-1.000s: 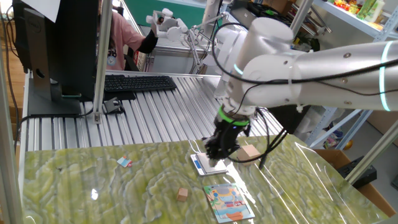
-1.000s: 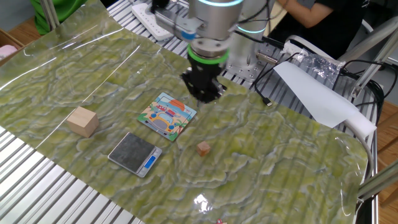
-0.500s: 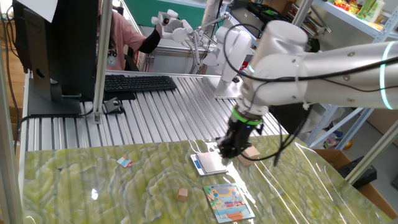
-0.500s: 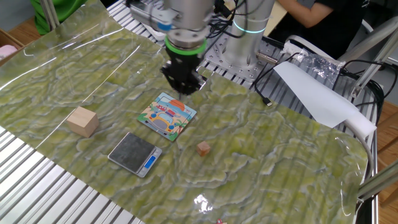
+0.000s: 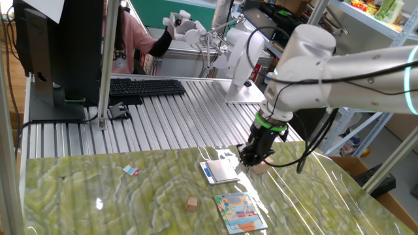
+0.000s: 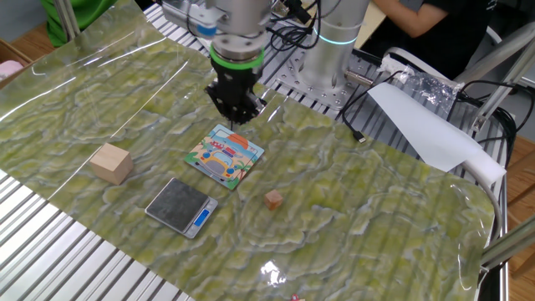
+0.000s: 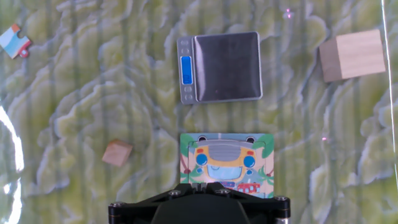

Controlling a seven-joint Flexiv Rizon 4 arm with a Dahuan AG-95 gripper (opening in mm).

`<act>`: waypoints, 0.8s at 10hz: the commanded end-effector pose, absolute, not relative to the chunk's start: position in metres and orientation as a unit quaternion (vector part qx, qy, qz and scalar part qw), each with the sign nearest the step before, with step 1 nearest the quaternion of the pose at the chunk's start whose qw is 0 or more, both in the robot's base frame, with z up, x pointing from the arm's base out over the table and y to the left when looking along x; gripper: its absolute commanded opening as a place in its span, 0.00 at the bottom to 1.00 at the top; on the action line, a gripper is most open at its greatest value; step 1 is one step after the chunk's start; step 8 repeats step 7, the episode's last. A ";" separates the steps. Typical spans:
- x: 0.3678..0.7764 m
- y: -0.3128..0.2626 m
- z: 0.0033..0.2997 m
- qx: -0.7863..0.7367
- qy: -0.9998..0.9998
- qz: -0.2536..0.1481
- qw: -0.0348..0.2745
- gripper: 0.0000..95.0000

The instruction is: Remove the object from the scale

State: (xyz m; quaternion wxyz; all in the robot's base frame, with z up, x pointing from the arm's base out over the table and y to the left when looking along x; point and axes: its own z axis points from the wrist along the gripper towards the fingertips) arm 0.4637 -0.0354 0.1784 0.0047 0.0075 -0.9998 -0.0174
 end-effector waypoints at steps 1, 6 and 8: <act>0.465 -0.036 0.177 0.011 -1.000 -0.018 0.003 0.00; 0.465 -0.036 0.177 0.002 -1.000 -0.005 0.018 0.00; 0.465 -0.036 0.177 0.002 -1.000 -0.002 0.019 0.00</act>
